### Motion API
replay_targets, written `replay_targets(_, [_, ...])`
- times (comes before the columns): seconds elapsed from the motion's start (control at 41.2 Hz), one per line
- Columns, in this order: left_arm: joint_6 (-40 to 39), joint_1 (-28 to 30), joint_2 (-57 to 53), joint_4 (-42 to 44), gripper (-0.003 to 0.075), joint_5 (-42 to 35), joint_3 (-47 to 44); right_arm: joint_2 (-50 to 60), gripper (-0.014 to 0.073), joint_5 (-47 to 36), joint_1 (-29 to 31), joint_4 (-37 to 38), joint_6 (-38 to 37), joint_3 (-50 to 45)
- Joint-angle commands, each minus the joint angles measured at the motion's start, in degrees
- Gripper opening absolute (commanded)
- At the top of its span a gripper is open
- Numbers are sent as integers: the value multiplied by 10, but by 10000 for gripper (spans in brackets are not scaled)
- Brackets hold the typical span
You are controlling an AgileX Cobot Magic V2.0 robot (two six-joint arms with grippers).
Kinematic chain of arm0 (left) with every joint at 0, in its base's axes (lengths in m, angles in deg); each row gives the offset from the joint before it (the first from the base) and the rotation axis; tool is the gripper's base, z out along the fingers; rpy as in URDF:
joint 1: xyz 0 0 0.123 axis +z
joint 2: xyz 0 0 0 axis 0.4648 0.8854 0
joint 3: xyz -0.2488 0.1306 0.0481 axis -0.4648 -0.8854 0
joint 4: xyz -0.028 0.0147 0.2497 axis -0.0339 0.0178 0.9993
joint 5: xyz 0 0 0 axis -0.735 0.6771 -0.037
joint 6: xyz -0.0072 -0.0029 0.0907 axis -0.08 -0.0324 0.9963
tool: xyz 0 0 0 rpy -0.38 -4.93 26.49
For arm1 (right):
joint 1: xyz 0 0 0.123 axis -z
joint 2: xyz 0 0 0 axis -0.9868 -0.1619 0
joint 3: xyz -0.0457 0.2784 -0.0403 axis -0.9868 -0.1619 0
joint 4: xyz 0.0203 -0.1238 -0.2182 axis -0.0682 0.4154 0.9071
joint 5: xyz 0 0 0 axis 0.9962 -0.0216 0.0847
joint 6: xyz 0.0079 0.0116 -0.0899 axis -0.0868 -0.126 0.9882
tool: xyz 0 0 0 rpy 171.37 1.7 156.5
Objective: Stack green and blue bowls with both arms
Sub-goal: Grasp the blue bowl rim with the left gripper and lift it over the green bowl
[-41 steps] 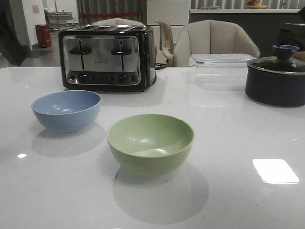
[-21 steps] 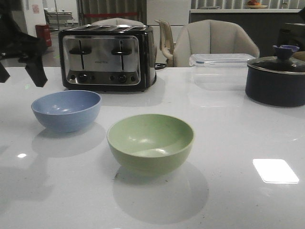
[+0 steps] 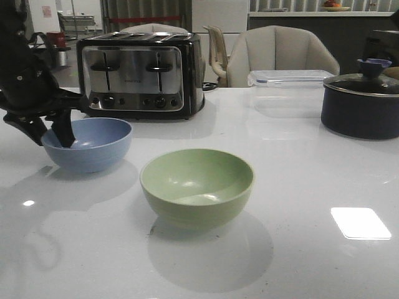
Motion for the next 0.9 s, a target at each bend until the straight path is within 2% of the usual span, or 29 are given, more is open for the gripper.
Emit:
replay_targets(0.0, [-5, 2, -34, -7, 148, -14, 19, 4, 444, -36, 0, 0, 6, 17])
replay_targets(0.073, [-5, 2, -36, -6, 94, -3, 23, 4, 444, -35, 0, 0, 6, 17])
replay_targets(0.315, [8, -1, -113, -10, 98, 42, 37, 4, 444, -35, 0, 0, 6, 17])
replay_targets(0.461, [48, -20, -184, -25, 98, 58, 37, 4, 444, -35, 0, 0, 6, 17])
replay_targets(0.655, [77, -81, -238, -38, 98, 87, 37, 4, 444, -35, 0, 0, 6, 17])
replay_targets(0.873, [86, -172, -226, -38, 98, 93, 35, 4, 444, -34, 0, 0, 6, 17])
